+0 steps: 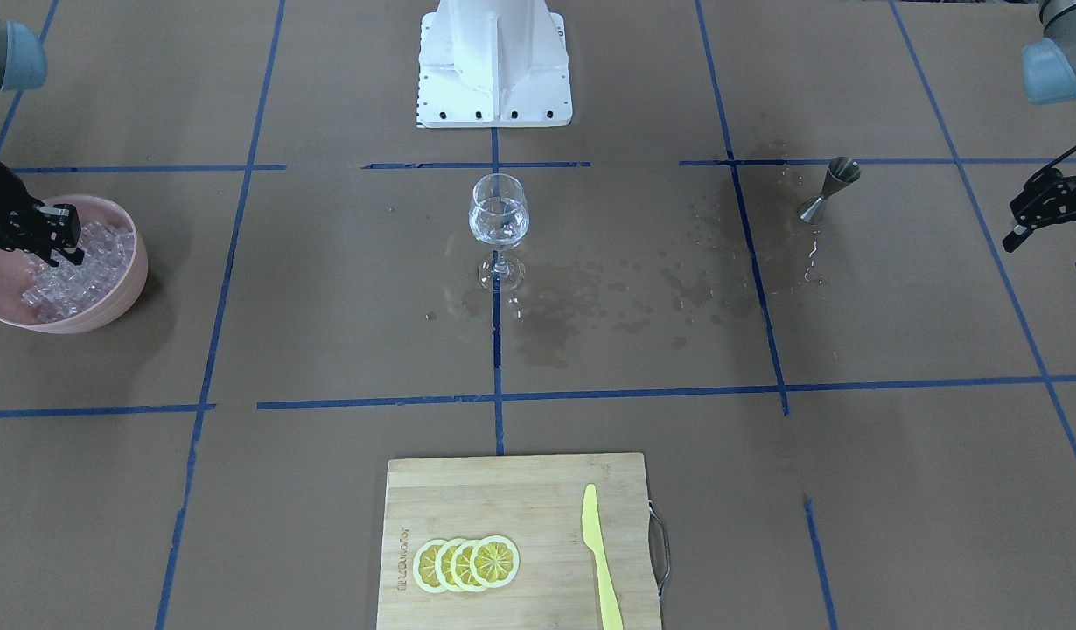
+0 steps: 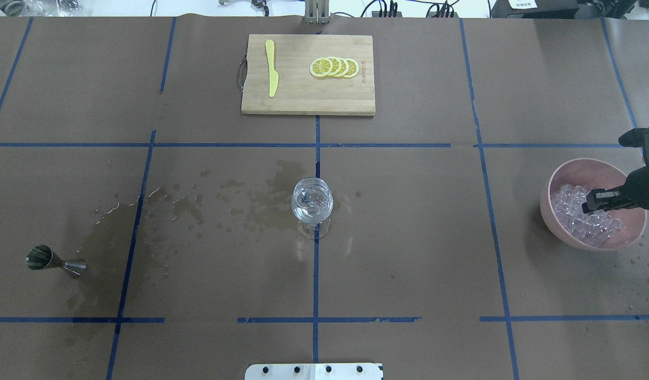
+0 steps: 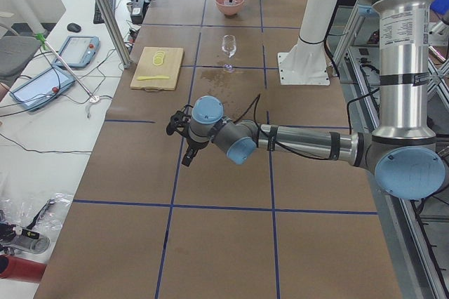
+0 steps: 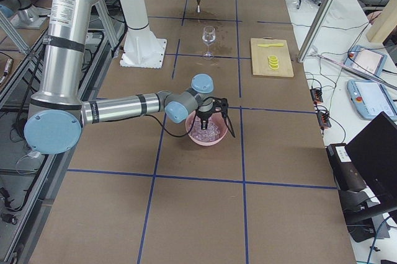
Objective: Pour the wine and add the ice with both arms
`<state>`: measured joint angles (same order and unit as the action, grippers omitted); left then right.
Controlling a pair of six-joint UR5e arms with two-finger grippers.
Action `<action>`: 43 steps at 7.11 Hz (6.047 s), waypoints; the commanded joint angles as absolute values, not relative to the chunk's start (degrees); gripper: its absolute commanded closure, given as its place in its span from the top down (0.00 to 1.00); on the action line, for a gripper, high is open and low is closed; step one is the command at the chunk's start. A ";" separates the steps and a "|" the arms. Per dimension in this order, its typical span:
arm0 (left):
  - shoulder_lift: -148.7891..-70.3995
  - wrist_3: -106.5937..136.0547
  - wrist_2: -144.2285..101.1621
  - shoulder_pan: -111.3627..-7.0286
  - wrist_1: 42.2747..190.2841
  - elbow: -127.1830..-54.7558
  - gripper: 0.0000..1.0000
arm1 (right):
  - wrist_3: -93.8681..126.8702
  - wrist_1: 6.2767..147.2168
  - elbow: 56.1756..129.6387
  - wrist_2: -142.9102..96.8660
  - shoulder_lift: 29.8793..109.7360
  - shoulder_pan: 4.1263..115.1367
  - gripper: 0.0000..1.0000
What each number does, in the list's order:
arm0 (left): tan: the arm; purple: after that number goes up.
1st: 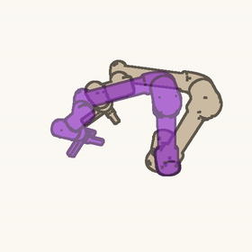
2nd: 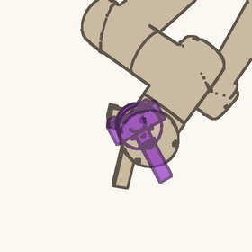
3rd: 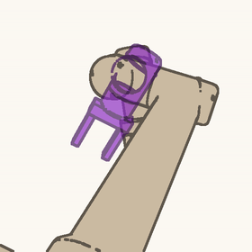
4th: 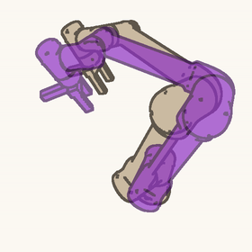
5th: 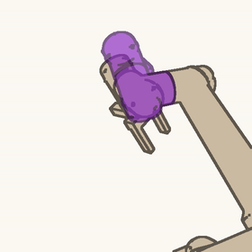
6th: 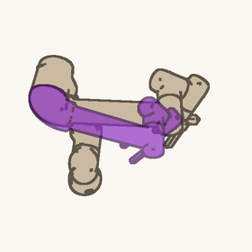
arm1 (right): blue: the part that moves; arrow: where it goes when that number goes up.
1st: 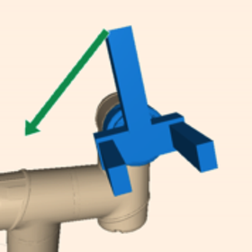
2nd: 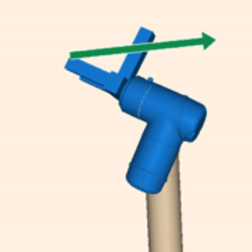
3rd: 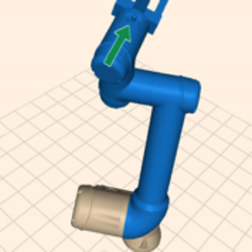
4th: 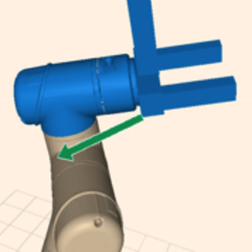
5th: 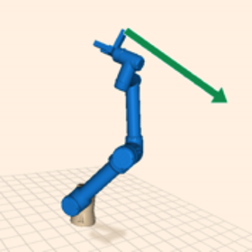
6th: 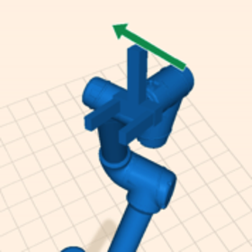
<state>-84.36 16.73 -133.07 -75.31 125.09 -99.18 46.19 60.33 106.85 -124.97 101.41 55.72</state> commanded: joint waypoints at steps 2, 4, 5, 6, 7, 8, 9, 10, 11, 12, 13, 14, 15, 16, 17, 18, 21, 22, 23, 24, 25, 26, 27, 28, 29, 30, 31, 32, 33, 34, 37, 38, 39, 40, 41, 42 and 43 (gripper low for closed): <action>-83.67 16.87 -133.15 -75.32 125.16 -100.37 1.00 | 46.58 61.26 113.36 -129.79 98.55 60.89 0.00; -83.58 16.79 -133.76 -75.58 124.90 -100.46 1.00 | 55.23 69.56 114.52 -129.55 87.34 61.09 0.00; -83.41 16.09 -134.55 -75.85 123.24 -100.28 1.00 | 60.24 72.83 114.70 -129.38 82.23 59.69 0.00; -83.50 12.34 -138.48 -79.68 120.18 -99.59 1.00 | 64.99 73.47 114.61 -128.33 78.52 56.63 0.00; -83.50 6.39 -138.78 -82.85 117.54 -99.15 1.00 | 69.30 76.17 114.61 -125.28 74.57 52.95 0.00; -83.50 2.85 -138.43 -83.84 114.03 -98.88 1.00 | 73.26 79.77 114.61 -121.24 70.09 49.00 0.00; -83.58 0.81 -138.08 -86.02 113.21 -97.83 1.00 | 78.43 84.07 114.70 -117.03 64.83 44.60 0.00; -83.76 0.79 -137.64 -86.22 113.29 -97.74 1.00 | 83.62 88.37 114.70 -113.42 59.38 40.38 0.00; -83.32 0.79 -137.64 -86.31 113.29 -97.73 1.00 | 87.24 91.20 114.61 -110.25 54.98 36.77 0.00; -82.97 0.88 -137.64 -86.31 113.47 -97.73 1.00 | 90.32 92.10 114.26 -106.47 52.06 33.08 0.00; -82.97 1.31 -137.64 -86.31 113.55 -97.73 1.00 | 92.09 92.20 113.56 -103.83 50.12 30.52 0.00; -82.97 1.32 -137.64 -86.31 113.64 -97.73 1.00 | 92.81 92.20 113.55 -103.10 49.75 29.63 0.00; -82.97 1.32 -137.64 -86.31 113.64 -97.82 1.00 | 93.07 92.20 113.21 -102.40 49.05 28.58 0.00; -82.97 1.41 -137.72 -86.31 113.64 -97.74 1.00 | 93.08 92.20 111.64 -101.26 47.82 27.69 0.00; -82.97 1.41 -137.72 -86.31 113.73 -97.73 1.00 | 92.99 92.11 111.01 -101.08 47.29 27.60 0.00; -82.97 1.41 -137.72 -86.31 113.73 -97.73 1.00 | 92.99 92.11 110.92 -101.07 47.46 27.51 0.14; -82.97 1.49 -137.72 -86.31 113.82 -97.73 1.00 | 92.90 92.28 110.92 -100.99 47.90 27.51 1.00; -83.06 1.49 -137.72 -86.31 113.82 -97.73 1.00 | 92.73 92.89 111.00 -101.07 47.99 27.60 1.00; -83.14 1.49 -137.72 -86.31 113.82 -97.73 1.00 | 92.46 94.73 111.61 -101.68 48.25 29.16 1.00; -83.49 1.41 -137.46 -86.31 113.82 -97.73 1.00 | 91.50 95.35 113.36 -102.21 51.91 30.57 1.00; -83.93 1.41 -136.85 -86.22 113.82 -97.73 1.00 | 84.27 95.19 115.99 -104.83 56.38 34.33 1.00; -84.02 1.32 -136.76 -86.22 113.91 -97.73 1.00 | 77.24 95.19 116.71 -111.73 60.25 40.54 1.00; -84.11 1.14 -136.84 -86.22 113.99 -97.82 1.00 | 70.21 95.10 116.63 -116.93 64.21 46.87 1.00; -84.98 1.14 -136.76 -86.22 113.91 -97.65 1.00 | 59.43 95.45 116.28 -119.33 68.69 52.50 1.00; -85.16 1.14 -136.76 -86.22 113.91 -97.73 1.00 | 48.02 95.28 116.02 -121.36 75.43 57.87 1.00; -85.34 1.06 -136.67 -86.13 113.82 -97.73 1.00 | 34.07 95.36 114.45 -125.12 80.63 65.05 1.00; -85.52 0.88 -135.63 -86.31 113.64 -97.73 1.00 | 22.18 95.45 111.65 -128.20 84.08 71.74 1.00; -85.52 0.79 -135.09 -86.40 113.38 -97.65 1.00 | 11.01 95.54 107.53 -129.02 85.85 76.59 1.00; -85.34 0.53 -135.09 -86.48 113.29 -97.21 1.00 | 5.33 95.36 102.62 -129.89 85.96 80.73 1.00; -85.34 -3.48 -135.17 -87.70 113.20 -95.55 1.00 | -2.38 95.27 97.61 -131.47 85.70 84.08 1.00; -86.13 -14.64 -135.35 -93.14 97.87 -93.60 1.00 | -6.59 95.36 94.92 -132.10 85.96 85.69 1.00; -85.61 -14.42 -135.61 -93.42 97.21 -93.52 1.00 | -6.59 95.45 94.92 -132.10 85.87 85.69 1.00; -86.39 -12.41 -135.88 -93.34 93.12 -94.73 1.00 | -6.42 95.54 94.92 -132.53 85.96 85.69 1.00; -87.44 -6.30 -136.05 -93.34 92.29 -95.53 1.00 | -6.07 95.54 94.92 -134.19 86.04 85.69 1.00; -87.63 -0.76 -136.14 -93.25 92.29 -95.97 1.00 | -5.72 95.54 95.10 -134.64 86.13 85.69 1.00; -87.80 3.82 -136.14 -92.99 92.63 -96.67 1.00 | -5.63 95.54 95.01 -134.65 86.05 85.69 1.00; -87.80 4.13 -136.23 -92.73 92.72 -96.68 1.00 | -5.45 95.54 94.92 -134.82 86.04 85.61 1.00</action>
